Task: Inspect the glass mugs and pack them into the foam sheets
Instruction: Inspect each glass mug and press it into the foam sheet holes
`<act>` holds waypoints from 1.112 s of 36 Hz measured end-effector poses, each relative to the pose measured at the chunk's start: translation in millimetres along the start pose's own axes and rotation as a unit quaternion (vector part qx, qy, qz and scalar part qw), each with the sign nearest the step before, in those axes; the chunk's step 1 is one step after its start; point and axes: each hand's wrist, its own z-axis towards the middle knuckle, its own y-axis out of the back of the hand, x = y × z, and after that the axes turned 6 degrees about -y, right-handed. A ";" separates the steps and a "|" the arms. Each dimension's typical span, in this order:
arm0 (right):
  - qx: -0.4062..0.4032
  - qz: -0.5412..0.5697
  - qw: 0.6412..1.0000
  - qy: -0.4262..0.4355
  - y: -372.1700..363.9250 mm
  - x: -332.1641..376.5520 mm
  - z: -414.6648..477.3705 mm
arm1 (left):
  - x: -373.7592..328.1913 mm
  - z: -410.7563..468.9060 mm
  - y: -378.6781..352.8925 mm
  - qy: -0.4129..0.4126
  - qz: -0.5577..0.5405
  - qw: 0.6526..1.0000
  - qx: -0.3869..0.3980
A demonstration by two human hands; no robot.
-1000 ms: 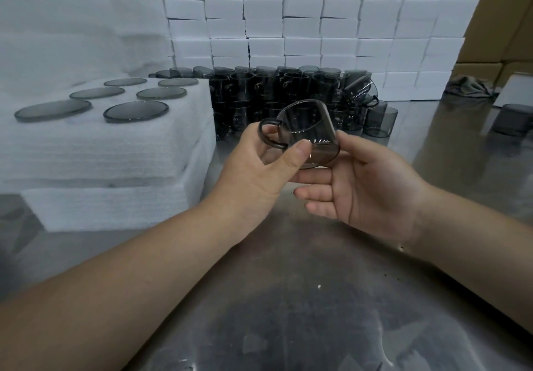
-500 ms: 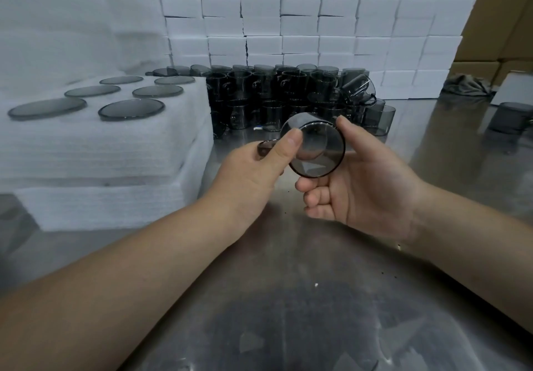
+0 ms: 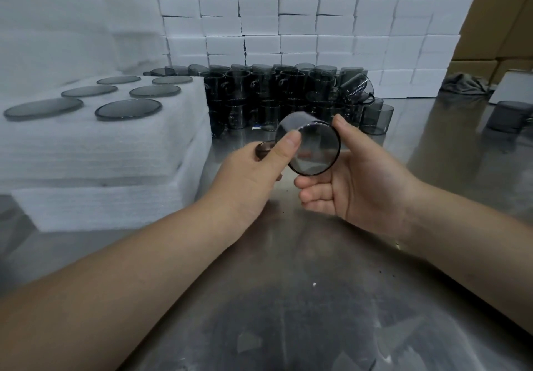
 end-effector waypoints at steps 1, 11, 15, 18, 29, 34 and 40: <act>-0.015 -0.007 1.000 0.011 0.1 -0.1 0.9 | 0.1 0.1 -0.7 -0.004 -0.001 1.000 -0.011; -0.165 -0.029 0.977 0.132 4.3 -1.9 4.6 | 8.7 3.8 -0.3 -0.088 0.061 0.992 -0.069; -0.198 -0.059 0.965 0.162 3.8 -3.3 3.7 | 8.5 1.3 -1.2 -0.141 0.099 0.984 -0.043; -0.209 -0.124 0.952 0.185 1.8 -6.4 2.7 | 8.4 -0.6 -1.8 -0.155 0.112 0.981 -0.013; -0.223 -0.309 0.867 0.322 -3.5 -8.6 0.8 | 3.9 -2.6 -3.2 -0.159 0.106 0.982 -0.018; -0.237 -0.356 0.847 0.317 -8.7 -6.0 -4.1 | 4.2 -2.6 -2.7 -0.172 0.093 0.980 -0.024; -0.250 -0.369 0.839 0.314 -10.4 -5.1 -5.7 | 3.3 -3.6 -2.2 -0.194 0.092 0.976 -0.023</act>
